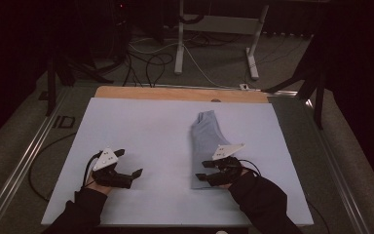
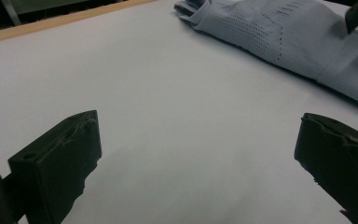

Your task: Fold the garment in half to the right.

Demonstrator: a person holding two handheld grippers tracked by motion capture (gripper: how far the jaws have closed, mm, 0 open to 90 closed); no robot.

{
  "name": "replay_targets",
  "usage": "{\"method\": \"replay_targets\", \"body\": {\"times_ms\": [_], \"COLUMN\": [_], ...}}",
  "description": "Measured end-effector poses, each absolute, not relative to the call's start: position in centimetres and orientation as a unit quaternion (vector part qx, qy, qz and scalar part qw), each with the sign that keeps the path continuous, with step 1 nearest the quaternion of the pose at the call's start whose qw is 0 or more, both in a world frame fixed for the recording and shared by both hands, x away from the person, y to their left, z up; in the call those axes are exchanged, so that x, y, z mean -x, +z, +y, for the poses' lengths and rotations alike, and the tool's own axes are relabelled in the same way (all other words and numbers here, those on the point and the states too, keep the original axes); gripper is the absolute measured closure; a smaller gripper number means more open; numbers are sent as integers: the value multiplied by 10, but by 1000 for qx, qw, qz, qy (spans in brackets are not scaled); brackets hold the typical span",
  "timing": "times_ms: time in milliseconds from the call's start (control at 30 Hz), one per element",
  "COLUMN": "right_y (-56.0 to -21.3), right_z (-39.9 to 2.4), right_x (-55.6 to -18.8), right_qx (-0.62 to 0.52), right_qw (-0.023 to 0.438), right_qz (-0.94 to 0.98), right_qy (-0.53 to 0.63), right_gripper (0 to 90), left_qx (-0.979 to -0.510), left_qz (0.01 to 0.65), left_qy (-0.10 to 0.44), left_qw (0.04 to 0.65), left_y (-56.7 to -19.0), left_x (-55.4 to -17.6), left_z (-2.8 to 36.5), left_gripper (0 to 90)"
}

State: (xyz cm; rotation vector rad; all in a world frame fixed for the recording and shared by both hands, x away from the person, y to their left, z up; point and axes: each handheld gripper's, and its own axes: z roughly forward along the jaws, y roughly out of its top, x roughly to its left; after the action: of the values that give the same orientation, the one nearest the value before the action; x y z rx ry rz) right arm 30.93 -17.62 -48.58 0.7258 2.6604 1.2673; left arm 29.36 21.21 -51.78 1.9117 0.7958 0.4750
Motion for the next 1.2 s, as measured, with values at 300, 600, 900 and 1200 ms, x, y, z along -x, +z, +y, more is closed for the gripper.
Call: {"method": "replay_targets", "body": {"times_ms": [300,600,900,1200], "right_y": [-479,-475,-474,-479], "right_z": [-189,-201,-218,-245], "right_x": [-322,-328,-322,-314], "right_qx": [-262,-264,-266,-291], "right_qw": [53,76,113,131], "right_qz": [855,843,840,829], "right_qy": [445,462,459,459], "right_gripper": [90,88,88,88], "left_qx": [-785,-786,-786,-787], "left_qz": [330,328,325,323], "left_qy": [189,187,181,180], "left_qw": [490,490,494,494], "left_y": [-518,-518,-519,-518], "left_x": [-294,-294,-294,-294], "left_z": [214,214,215,215], "left_gripper": [12,12,12,12]}}
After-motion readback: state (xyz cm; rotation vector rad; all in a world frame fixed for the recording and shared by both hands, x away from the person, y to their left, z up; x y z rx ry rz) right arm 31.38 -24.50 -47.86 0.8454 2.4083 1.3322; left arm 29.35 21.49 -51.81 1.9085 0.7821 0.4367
